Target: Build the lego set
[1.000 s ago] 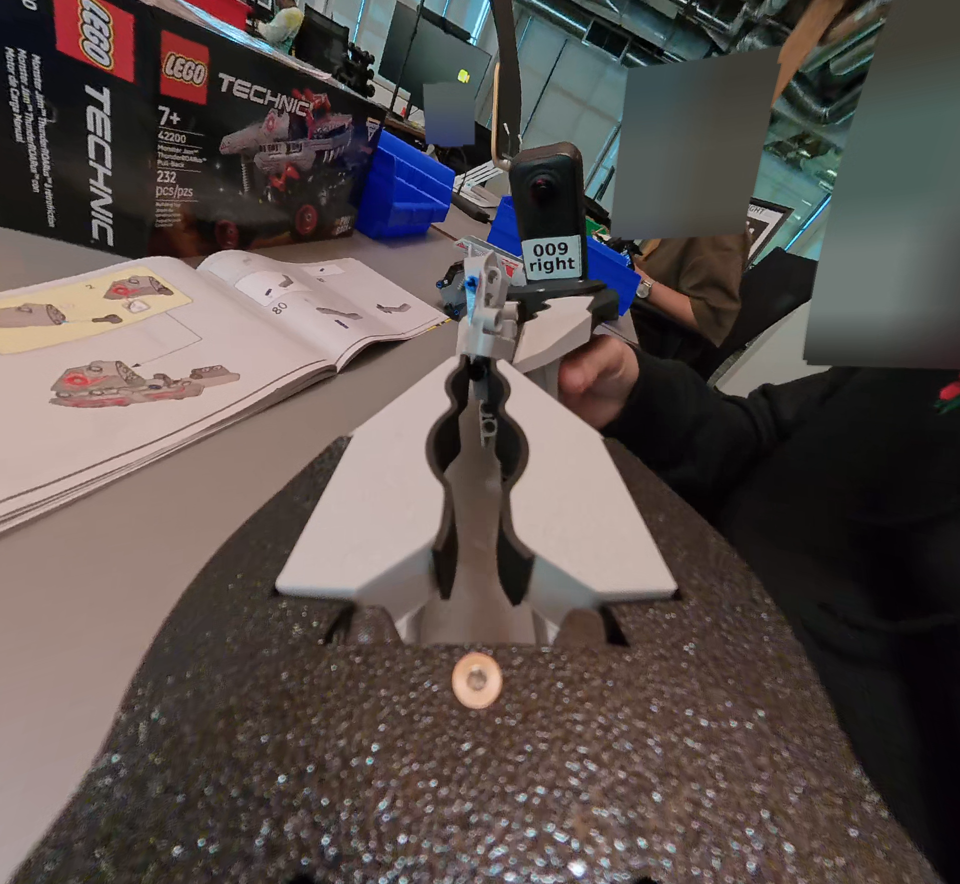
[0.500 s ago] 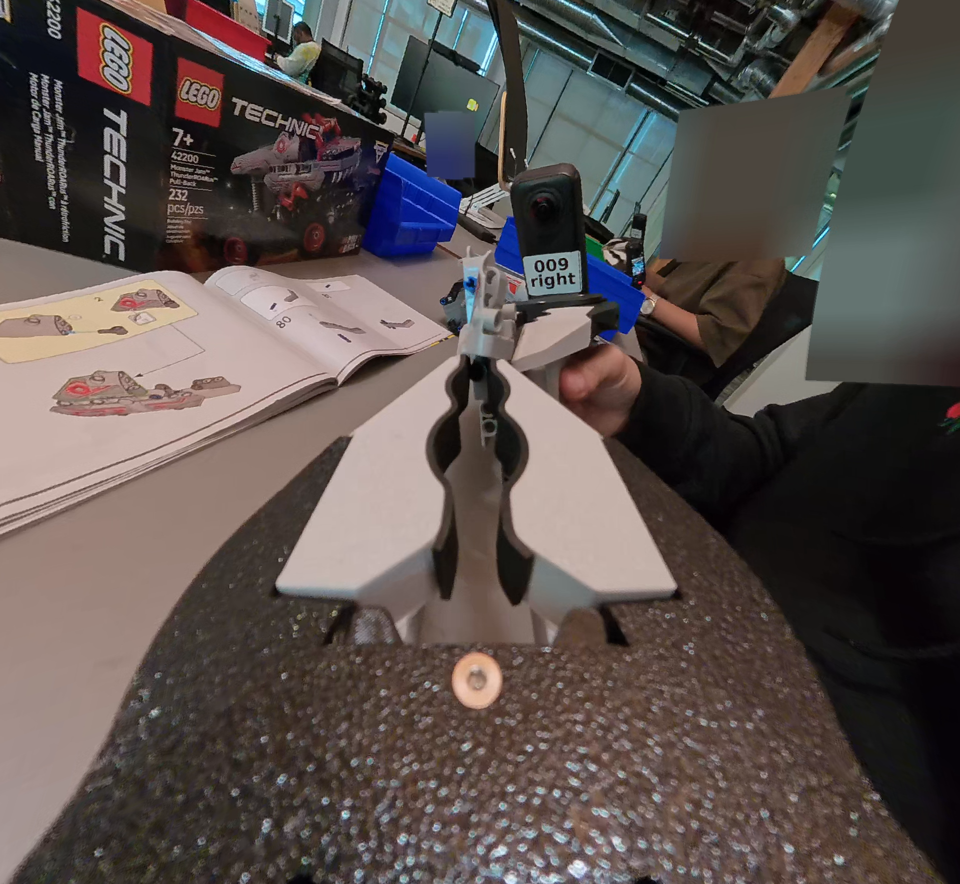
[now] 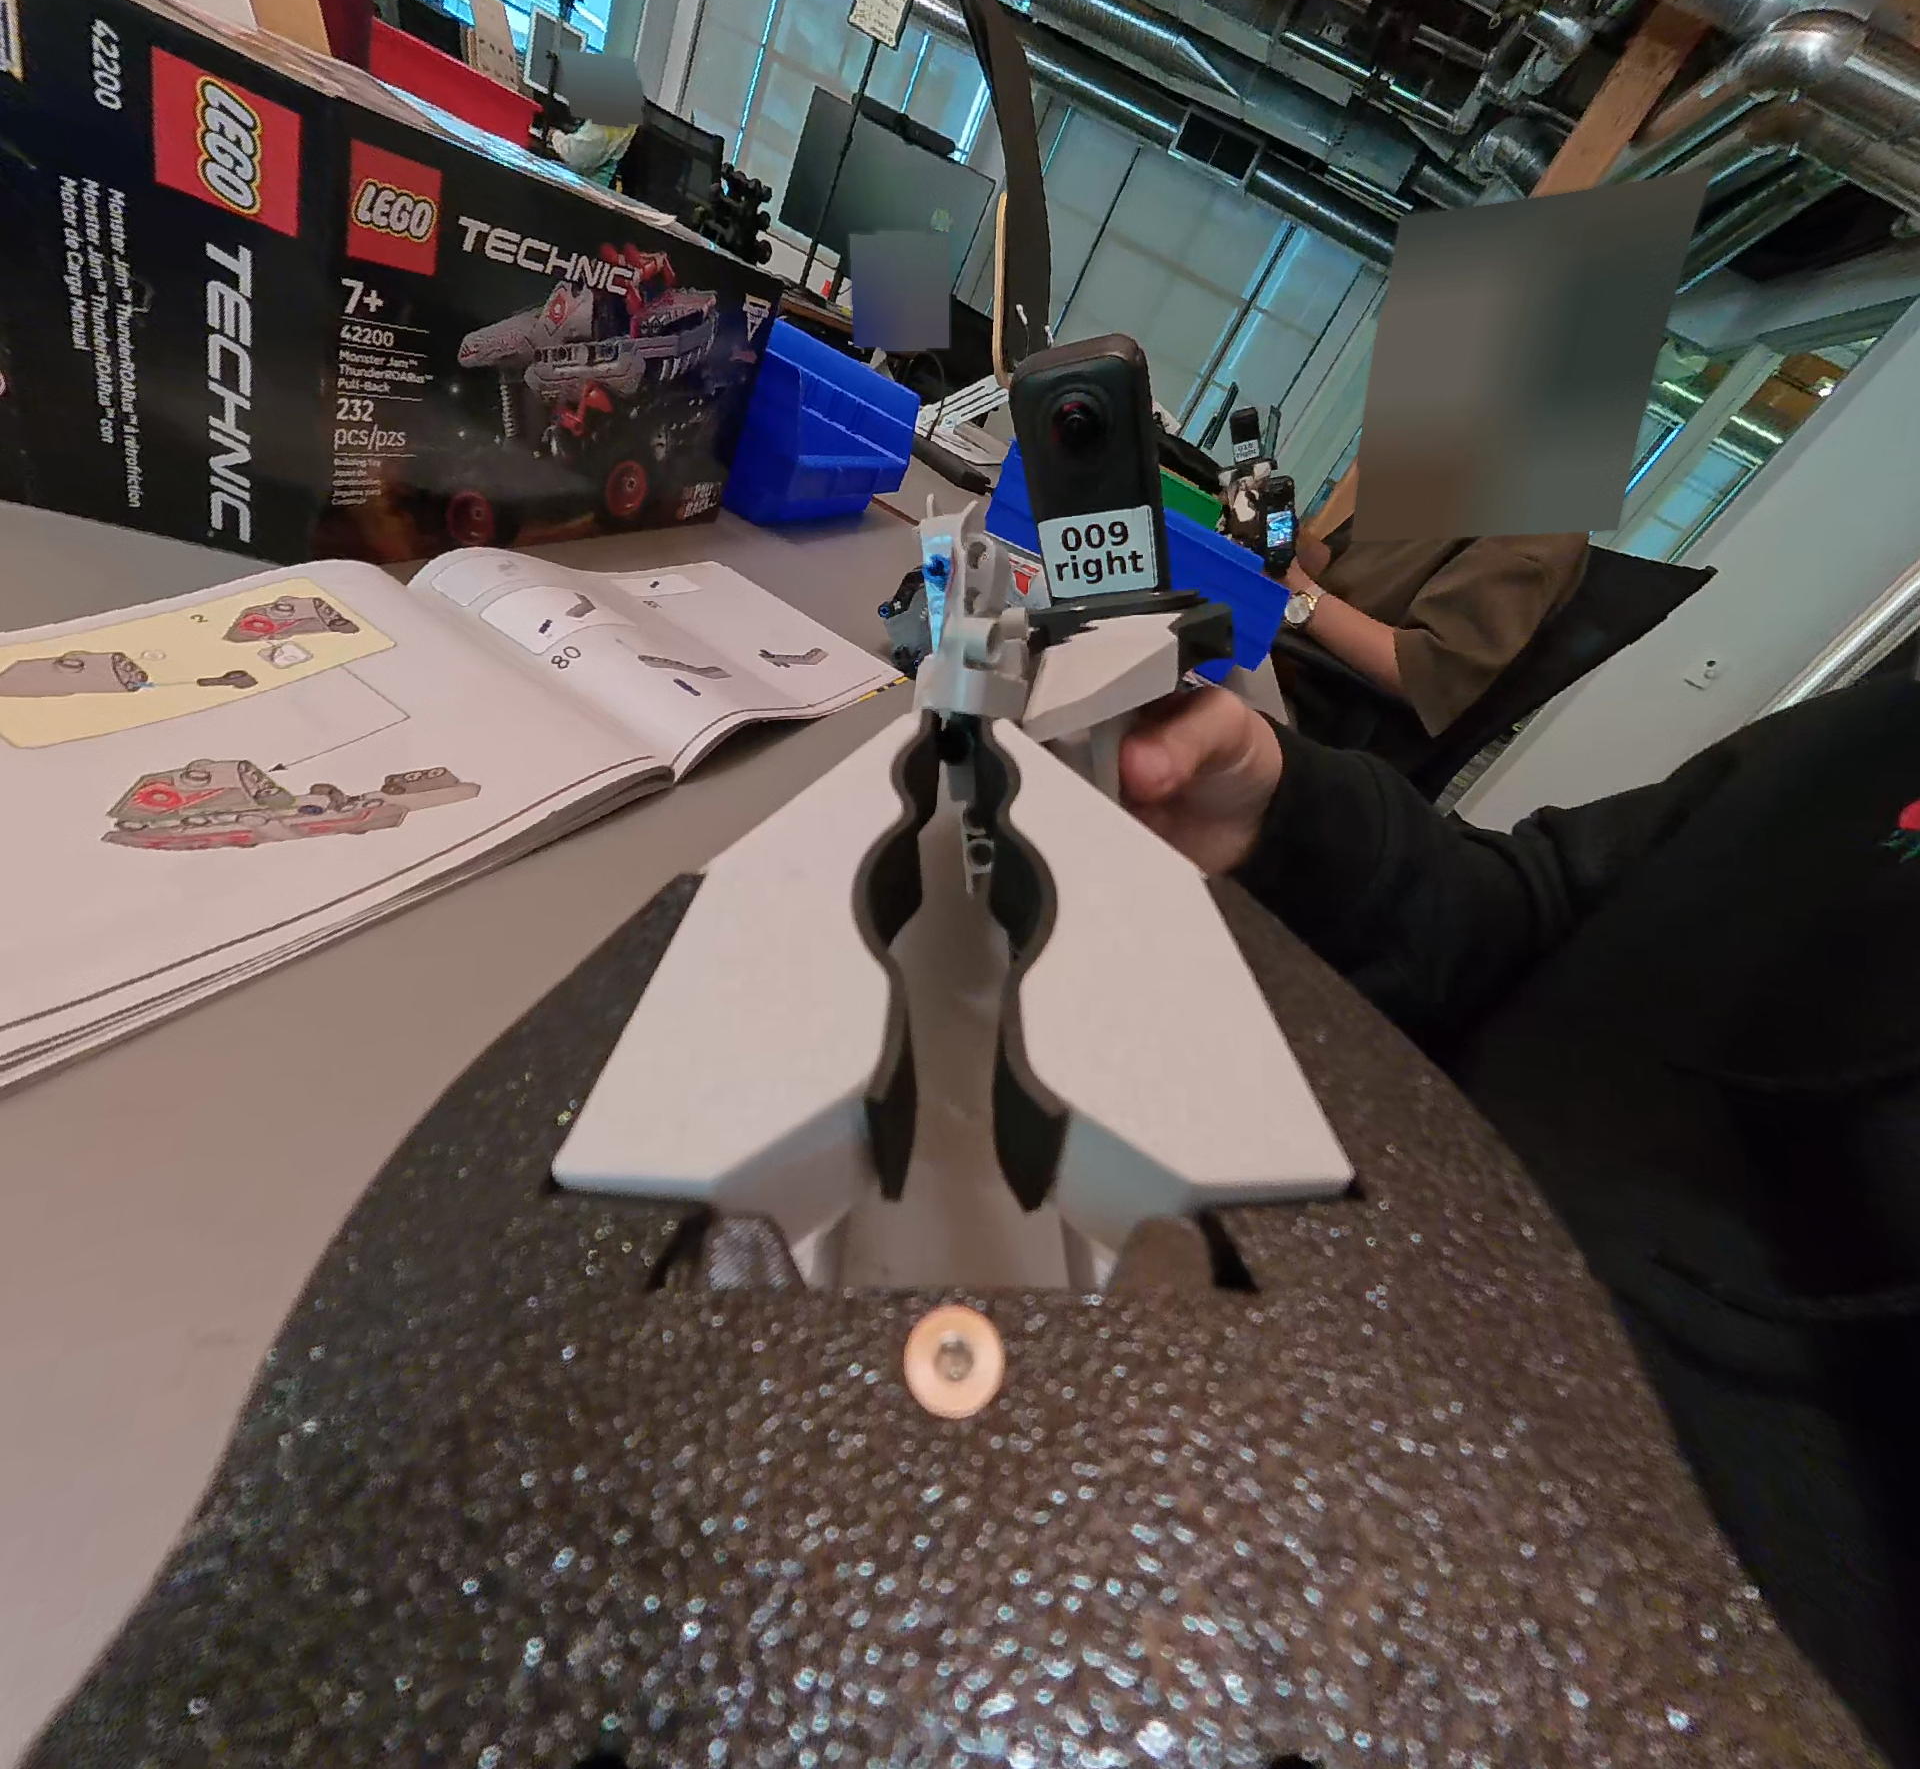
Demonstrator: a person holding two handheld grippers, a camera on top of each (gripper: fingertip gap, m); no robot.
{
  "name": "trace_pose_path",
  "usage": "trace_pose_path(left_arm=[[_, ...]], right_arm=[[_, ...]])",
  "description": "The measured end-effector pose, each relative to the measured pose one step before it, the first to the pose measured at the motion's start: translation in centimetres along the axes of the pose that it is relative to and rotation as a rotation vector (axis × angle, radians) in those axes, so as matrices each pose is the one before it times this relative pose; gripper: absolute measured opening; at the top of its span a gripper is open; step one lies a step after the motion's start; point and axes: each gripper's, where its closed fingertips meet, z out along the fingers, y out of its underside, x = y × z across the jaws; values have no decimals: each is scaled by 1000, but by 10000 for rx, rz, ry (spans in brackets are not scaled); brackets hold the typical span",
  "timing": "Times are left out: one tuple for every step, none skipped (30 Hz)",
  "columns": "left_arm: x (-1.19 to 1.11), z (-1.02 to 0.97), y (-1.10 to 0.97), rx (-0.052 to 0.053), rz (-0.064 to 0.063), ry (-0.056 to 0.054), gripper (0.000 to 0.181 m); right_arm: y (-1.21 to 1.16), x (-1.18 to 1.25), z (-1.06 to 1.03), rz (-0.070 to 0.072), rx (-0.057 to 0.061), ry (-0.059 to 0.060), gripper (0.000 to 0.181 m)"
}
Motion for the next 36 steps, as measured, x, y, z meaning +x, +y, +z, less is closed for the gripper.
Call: trace_pose_path(left_arm=[[22,-12,-11,13,11,9,3],[2,-20,2,-5,-35,23,3],[-29,9,11,-4,-23,-7,3],[26,-14,-11,10,6,16,3],[0,5,10,-9,-20,12,3],[-9,0,3,1,4,-11,3],[49,-12,-13,9,-20,58,3],[-13,5,13,-8,-17,-2,3],[7,6,8,-3,20,-8,3],[10,6,6,-7,-8,10,3],[9,-17,-1,6,8,-2,3],[24,-4,-9,9,1,11,3],[-1,-9,0,5,21,-19,3],[-50,-85,-76,64,-14,-23,3],[-674,-637,-754,547,-101,-339,4],[-1074,-1449,-1361,851,-172,-347,3],[-666,-1067,-631,205,-145,-74,3],[381,213,250,-255,409,91,3],[926,1035,679,-507,685,119,4],[815,917,184,-342,482,147,4],[254,301,-515,81,133,87,3],[-120,-163,-630,261,-169,56,3],[-33,-237,-141,79,-260,175,3],[-19,-132,307,-114,-386,173,3],[-160,-23,303,-26,-465,35,3],[-16,76,193,81,-467,121,4],[2,203,366,-56,-409,105,4],[-187,218,332,-30,-261,-62,4],[-26,213,335,-40,-203,60,4],[-106,106,262,-31,-150,25,4],[-237,-40,26,93,-25,-94,4],[-119,-92,41,-10,-62,-3,4],[8,-101,-109,50,-79,61,4],[-102,-73,-158,92,-7,-45,4],[-66,-10,7,2,47,-35,4],[15,54,40,-22,-10,21,4]], right_arm=[[-9,-13,-3,9,10,-10,15],[4,-30,12,10,5,-19,15],[50,2,18,-9,-33,-2,14],[-8,33,-1,0,24,25,14],[11,-28,9,3,-4,-27,15],[-11,5,-14,25,-7,-4,15],[-5,21,5,-30,6,26,15],[6,-65,-10,12,-20,-38,15],[16,29,-4,-1,-5,16,15],[2,-4,-3,15,-3,-22,15],[-9,-4,-16,33,11,-15,15],[22,-2,3,-4,-8,-6,15],[-25,-16,-1,12,7,-8,15],[-2,-5,22,-27,-3,11,15],[-10,14,-51,34,1,-2,15],[-366,578,-493,-4,223,333,15],[-715,932,-1082,-11,326,405,15],[-561,590,-730,13,226,173,14],[440,-422,468,94,-231,-263,14],[951,-748,1188,14,-368,-346,15],[881,-419,1070,-71,-367,-184,15],[329,-377,494,-23,-192,-203,15],[-158,-44,-145,-40,59,-7,15],[-356,373,-532,-60,219,198,15],[-290,248,-499,132,192,2,15],[-369,179,-334,166,249,-11,15],[-336,126,-163,-61,188,69,15],[-330,-197,0,-255,136,-32,15],[-205,-254,103,-242,62,-33,15],[55,-105,143,-200,-63,18,15],[106,-113,116,-87,-32,-25,15],[-62,-103,40,54,91,-37,15],[-68,-63,-17,56,57,-49,15],[22,63,-35,14,-34,14,15],[-43,113,-45,-48,13,77,15],[58,-112,42,-18,-45,-80,15]])
